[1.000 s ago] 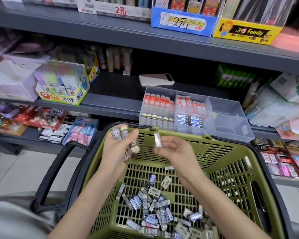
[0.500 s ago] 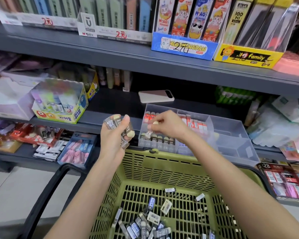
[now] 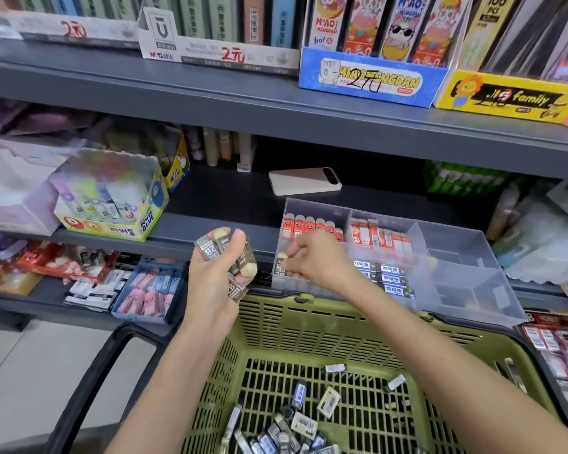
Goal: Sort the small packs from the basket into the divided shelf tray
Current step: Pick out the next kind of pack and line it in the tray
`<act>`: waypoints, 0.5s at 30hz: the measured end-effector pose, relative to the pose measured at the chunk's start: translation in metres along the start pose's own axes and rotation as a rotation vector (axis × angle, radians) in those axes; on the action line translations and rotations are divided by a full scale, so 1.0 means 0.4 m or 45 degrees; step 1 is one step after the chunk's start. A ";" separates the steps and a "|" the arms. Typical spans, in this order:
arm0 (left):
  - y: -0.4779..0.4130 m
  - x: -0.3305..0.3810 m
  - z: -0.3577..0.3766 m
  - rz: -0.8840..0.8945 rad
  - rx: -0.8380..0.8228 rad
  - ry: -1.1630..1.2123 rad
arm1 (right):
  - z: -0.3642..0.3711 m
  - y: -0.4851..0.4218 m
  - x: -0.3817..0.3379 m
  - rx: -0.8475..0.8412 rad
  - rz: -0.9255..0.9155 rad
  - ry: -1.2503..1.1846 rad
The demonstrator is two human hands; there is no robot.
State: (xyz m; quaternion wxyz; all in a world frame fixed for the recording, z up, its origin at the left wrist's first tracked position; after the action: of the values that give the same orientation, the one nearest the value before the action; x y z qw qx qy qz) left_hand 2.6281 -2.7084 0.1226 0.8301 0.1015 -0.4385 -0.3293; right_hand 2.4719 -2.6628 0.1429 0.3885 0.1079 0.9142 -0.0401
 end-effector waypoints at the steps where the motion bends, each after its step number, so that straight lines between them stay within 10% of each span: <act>1: 0.001 -0.001 -0.002 -0.007 0.009 0.001 | 0.001 0.000 -0.004 -0.019 -0.003 0.031; 5: 0.007 0.001 0.007 0.005 -0.021 -0.014 | -0.054 0.024 -0.075 0.150 -0.188 0.299; 15: 0.027 0.006 0.031 0.096 -0.062 -0.123 | 0.025 0.100 -0.166 0.183 -0.189 -0.461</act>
State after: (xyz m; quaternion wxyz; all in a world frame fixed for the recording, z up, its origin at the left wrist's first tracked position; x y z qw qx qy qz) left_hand 2.6243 -2.7000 0.1365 0.8220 0.0485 -0.4734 -0.3128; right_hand 2.5328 -2.6365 0.1842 0.5338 0.0587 0.8297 -0.1524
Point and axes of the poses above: each hand's wrist, its own y-axis away from the middle knuckle, its own z-axis out of the palm, x = y × z, the point moved 10 cm from there along -y, towards the middle knuckle, and after that the axes turned 15 degrees about -z, right-handed, at the moved point
